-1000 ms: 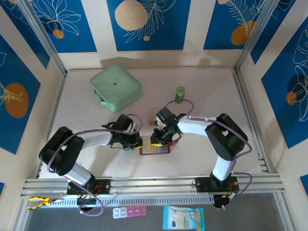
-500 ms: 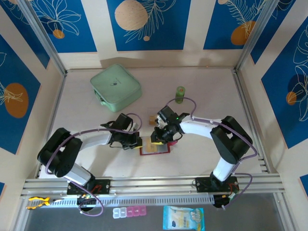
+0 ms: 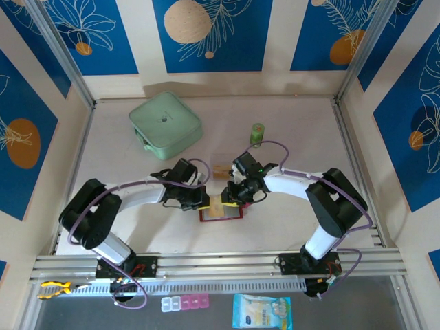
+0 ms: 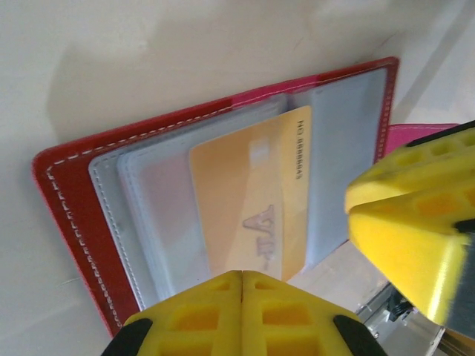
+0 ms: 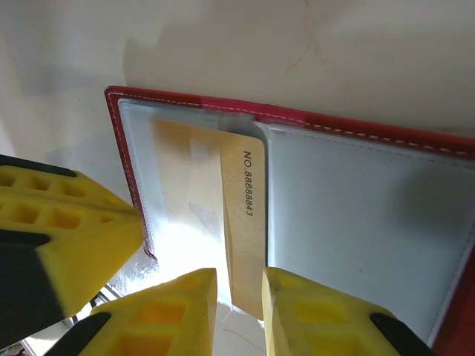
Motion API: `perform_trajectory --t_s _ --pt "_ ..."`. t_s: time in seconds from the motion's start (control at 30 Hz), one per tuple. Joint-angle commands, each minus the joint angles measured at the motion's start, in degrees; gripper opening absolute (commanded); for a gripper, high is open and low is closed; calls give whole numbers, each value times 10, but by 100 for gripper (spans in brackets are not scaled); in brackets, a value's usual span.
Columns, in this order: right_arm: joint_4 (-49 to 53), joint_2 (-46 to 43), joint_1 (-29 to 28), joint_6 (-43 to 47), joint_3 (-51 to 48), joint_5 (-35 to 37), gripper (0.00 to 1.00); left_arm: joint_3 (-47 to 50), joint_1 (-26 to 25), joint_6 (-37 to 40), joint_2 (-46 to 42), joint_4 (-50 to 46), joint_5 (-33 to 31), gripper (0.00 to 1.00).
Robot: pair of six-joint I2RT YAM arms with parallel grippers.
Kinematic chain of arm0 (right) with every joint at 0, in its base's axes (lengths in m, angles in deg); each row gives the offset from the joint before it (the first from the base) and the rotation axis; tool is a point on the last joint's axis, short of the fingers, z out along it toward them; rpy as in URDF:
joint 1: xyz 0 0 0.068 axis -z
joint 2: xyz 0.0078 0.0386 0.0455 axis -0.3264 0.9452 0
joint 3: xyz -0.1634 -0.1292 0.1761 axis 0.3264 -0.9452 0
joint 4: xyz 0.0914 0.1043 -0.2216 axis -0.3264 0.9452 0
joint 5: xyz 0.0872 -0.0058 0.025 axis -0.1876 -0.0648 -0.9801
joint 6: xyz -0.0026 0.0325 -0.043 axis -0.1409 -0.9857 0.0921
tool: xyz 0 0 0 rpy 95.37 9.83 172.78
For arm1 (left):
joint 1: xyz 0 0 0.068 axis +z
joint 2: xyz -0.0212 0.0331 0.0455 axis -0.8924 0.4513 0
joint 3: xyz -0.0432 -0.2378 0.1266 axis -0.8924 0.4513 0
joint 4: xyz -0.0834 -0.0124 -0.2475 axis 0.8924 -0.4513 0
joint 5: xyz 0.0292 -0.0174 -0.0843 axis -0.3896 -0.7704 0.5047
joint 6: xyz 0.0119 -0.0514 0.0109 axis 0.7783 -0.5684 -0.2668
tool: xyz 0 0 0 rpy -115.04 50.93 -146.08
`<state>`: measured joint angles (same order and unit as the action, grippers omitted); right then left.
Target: Take the credit cards out of the card holder
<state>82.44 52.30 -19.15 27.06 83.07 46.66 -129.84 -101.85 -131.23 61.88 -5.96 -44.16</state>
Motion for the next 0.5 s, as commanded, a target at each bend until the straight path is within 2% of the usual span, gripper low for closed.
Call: perform_trajectory --t_s 0.0,0.47 --pt "-6 -20 4 -5 -11 -20 24 -5 -5 9 13 -2 -4 0" --pt "-34 -3 8 -13 -21 -39 25 11 -5 15 35 0 -14 0"
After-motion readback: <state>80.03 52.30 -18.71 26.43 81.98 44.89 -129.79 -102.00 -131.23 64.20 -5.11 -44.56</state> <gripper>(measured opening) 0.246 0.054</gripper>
